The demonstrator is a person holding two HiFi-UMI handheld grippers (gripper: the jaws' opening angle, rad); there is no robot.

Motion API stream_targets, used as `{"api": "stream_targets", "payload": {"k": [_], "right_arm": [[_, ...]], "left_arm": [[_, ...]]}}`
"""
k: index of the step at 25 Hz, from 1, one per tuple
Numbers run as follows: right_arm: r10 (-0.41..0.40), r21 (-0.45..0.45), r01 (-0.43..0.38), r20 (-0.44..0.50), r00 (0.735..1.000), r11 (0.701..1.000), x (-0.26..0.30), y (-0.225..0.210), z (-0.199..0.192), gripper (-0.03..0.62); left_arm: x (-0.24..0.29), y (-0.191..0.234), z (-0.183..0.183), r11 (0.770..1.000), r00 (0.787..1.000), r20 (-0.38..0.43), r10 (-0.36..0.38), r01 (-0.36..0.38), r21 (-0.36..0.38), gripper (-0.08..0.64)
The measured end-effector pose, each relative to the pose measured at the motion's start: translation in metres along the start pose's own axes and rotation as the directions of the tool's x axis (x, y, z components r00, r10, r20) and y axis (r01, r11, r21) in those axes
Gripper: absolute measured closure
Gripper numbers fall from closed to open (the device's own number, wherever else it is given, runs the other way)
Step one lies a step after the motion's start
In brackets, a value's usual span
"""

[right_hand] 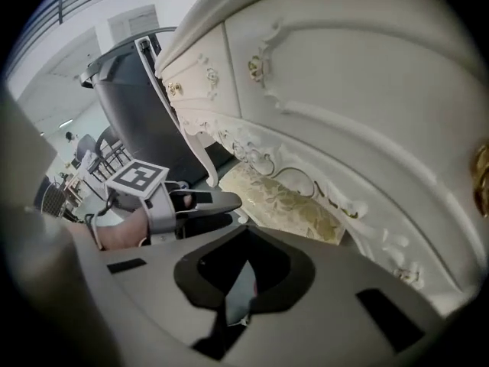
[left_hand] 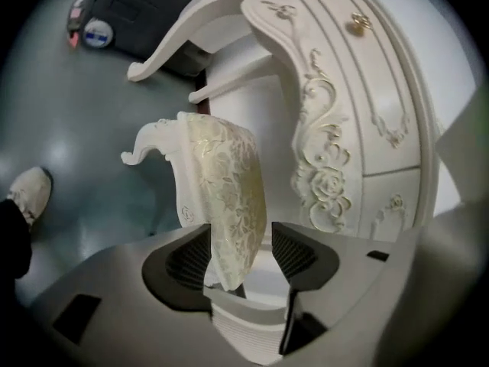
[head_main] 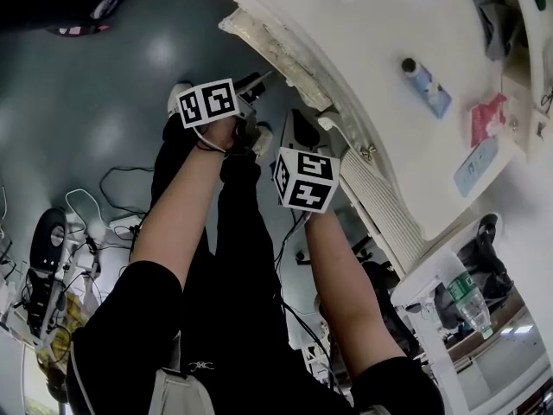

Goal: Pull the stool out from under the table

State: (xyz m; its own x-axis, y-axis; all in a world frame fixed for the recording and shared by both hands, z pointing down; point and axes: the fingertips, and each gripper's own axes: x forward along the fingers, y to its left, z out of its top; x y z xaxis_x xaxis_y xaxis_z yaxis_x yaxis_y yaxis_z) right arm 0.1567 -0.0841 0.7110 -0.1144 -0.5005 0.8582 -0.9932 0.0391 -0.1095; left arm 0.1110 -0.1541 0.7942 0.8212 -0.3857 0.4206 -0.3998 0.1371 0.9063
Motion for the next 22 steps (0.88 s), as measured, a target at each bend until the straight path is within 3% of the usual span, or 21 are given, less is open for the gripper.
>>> {"api": "stream_targets", "payload": {"k": [6, 8, 12, 22], "right_arm": [[0.008, -0.024, -0.009, -0.041, 0.999, 1.0, 0.01, 0.001, -0.017, 0.584], [0.005, -0.027, -0.006, -0.038, 0.999, 1.0, 0.007, -0.001, -0.017, 0.584], [0.001, 0.0, -0.001, -0.005, 1.0, 1.0, 0.0, -0.008, -0.012, 0.584], [0.024, 0.036, -0.023, -0.025, 0.999, 0.999, -0.001, 0.003, -0.032, 0.584]], "left_arm": [[0.031, 0.037, 0.019, 0.992, 0.992, 0.125, -0.021, 0.037, -0.122, 0.322], [0.042, 0.046, 0.018, 0.989, 0.991, 0.132, -0.01, 0.029, -0.147, 0.322], [0.062, 0.052, 0.014, 0.993, 0.995, 0.1, 0.02, -0.008, -0.115, 0.322], [0.059, 0.051, 0.014, 0.998, 0.996, 0.083, 0.019, -0.015, -0.054, 0.357]]}}
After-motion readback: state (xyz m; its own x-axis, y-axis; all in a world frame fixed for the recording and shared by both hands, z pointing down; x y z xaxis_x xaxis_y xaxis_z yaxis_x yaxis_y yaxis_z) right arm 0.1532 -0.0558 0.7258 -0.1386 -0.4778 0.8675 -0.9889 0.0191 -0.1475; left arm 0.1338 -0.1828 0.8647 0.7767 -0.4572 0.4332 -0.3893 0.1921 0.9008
